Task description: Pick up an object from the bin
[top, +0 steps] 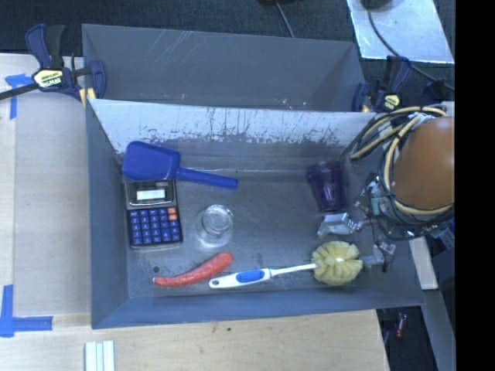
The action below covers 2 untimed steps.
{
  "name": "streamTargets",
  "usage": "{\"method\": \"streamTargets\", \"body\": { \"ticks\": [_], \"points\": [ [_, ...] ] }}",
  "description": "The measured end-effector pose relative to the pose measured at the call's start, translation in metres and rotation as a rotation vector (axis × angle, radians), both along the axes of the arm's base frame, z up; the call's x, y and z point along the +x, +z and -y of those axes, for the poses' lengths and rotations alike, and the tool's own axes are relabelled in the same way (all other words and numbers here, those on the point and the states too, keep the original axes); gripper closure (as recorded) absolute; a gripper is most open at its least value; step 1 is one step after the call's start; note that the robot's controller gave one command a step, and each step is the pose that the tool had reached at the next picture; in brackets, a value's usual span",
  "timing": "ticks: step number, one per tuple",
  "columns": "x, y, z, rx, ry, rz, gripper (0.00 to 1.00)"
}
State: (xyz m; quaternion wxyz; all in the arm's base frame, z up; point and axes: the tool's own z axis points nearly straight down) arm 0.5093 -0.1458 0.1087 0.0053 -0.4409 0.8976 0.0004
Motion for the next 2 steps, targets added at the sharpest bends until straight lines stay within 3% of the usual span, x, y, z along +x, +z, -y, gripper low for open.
{"method": "streamTargets", "body": {
  "ticks": [1, 2],
  "points": [
    [-0.018, -0.039, -0.010, -0.002, -0.351, 0.013, 0.00],
    [-0.022, -0.036, -0.041, -0.002, 0.327, 0.021, 1.00]
  ]
}}
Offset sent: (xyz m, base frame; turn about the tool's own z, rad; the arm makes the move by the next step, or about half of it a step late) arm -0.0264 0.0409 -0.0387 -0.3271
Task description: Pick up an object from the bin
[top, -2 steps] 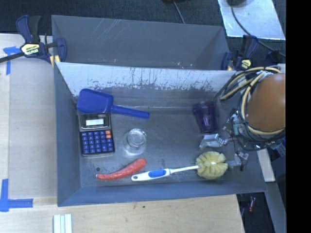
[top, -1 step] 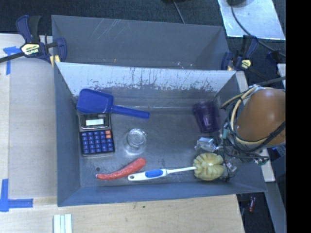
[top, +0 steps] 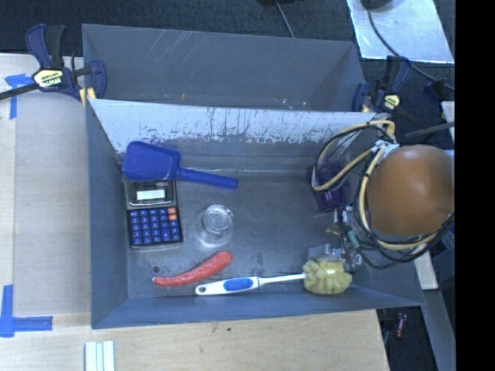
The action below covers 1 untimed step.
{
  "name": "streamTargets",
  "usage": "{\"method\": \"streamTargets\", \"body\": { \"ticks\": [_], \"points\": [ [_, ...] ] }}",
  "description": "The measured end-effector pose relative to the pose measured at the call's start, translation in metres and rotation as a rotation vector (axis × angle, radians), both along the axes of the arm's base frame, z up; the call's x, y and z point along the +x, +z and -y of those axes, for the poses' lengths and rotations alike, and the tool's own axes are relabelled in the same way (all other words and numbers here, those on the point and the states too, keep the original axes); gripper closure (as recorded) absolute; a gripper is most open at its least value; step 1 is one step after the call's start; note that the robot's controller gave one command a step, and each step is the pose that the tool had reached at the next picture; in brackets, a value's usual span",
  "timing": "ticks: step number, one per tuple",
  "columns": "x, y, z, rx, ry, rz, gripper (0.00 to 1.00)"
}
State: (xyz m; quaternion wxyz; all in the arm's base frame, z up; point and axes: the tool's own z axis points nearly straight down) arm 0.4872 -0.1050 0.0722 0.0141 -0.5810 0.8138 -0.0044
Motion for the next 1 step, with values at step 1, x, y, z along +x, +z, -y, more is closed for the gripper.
{"method": "streamTargets", "body": {
  "ticks": [1],
  "points": [
    [-0.0001, 0.0000, 0.0004, 0.000, -0.002, 0.000, 1.00]
  ]
}}
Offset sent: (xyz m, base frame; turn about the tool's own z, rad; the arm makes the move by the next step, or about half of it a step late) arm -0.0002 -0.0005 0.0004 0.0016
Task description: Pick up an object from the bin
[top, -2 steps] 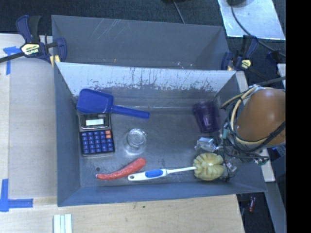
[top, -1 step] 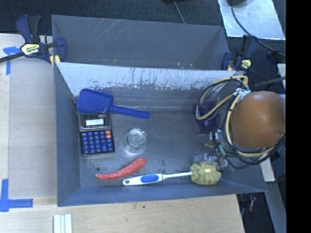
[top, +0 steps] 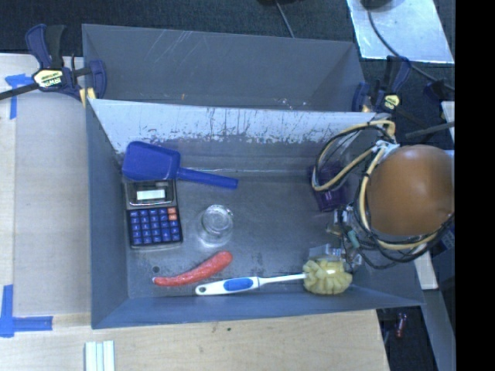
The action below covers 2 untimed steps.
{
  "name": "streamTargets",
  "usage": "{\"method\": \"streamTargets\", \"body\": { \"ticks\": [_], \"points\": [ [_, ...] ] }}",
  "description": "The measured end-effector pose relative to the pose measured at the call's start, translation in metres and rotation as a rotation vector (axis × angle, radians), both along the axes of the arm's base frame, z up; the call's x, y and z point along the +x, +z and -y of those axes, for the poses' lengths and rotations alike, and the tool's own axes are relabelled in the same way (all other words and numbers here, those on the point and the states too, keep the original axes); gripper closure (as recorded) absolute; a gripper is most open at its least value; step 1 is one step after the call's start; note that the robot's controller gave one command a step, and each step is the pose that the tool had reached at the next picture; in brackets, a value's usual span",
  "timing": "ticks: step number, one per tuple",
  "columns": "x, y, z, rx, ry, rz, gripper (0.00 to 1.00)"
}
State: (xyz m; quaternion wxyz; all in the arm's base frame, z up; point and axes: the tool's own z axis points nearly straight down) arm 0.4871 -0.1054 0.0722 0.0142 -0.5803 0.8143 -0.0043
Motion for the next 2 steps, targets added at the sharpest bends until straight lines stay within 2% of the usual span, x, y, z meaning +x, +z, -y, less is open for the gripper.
{"method": "streamTargets", "body": {
  "ticks": [2],
  "points": [
    [0.000, 0.012, 0.000, 0.001, -0.002, 0.003, 1.00]
  ]
}}
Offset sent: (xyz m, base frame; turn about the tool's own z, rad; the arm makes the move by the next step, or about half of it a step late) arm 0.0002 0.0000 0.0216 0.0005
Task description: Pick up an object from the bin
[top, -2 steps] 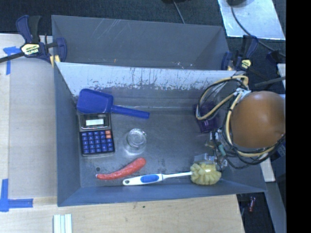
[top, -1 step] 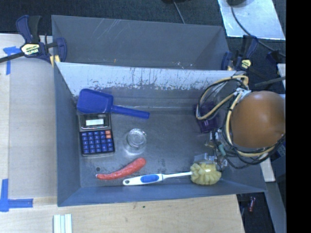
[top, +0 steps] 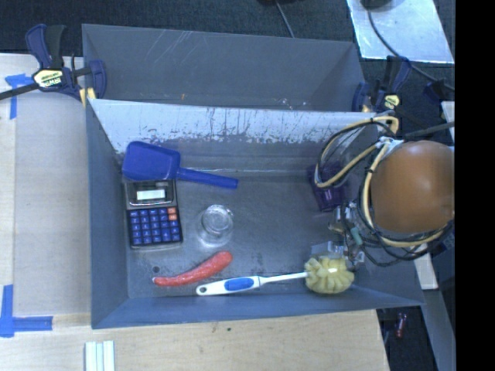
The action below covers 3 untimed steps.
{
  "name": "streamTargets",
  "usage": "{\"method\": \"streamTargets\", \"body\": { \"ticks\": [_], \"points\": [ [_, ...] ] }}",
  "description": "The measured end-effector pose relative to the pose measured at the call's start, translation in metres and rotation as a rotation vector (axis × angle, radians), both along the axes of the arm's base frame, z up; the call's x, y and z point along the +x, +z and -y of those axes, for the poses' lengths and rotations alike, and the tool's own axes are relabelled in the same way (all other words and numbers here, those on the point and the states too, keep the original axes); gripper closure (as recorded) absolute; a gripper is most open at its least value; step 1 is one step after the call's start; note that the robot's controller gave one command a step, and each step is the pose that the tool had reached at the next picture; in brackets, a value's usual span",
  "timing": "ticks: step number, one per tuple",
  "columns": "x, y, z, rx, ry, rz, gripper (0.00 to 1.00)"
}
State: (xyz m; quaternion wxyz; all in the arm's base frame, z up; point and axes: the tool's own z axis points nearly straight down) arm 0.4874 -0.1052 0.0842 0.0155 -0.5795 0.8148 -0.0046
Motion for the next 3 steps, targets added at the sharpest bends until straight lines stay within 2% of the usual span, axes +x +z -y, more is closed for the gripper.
{"method": "streamTargets", "body": {
  "ticks": [1, 3],
  "points": [
    [0.001, 0.005, 0.000, 0.000, -0.001, 0.004, 1.00],
    [0.001, 0.039, 0.000, 0.001, -0.003, 0.003, 1.00]
  ]
}}
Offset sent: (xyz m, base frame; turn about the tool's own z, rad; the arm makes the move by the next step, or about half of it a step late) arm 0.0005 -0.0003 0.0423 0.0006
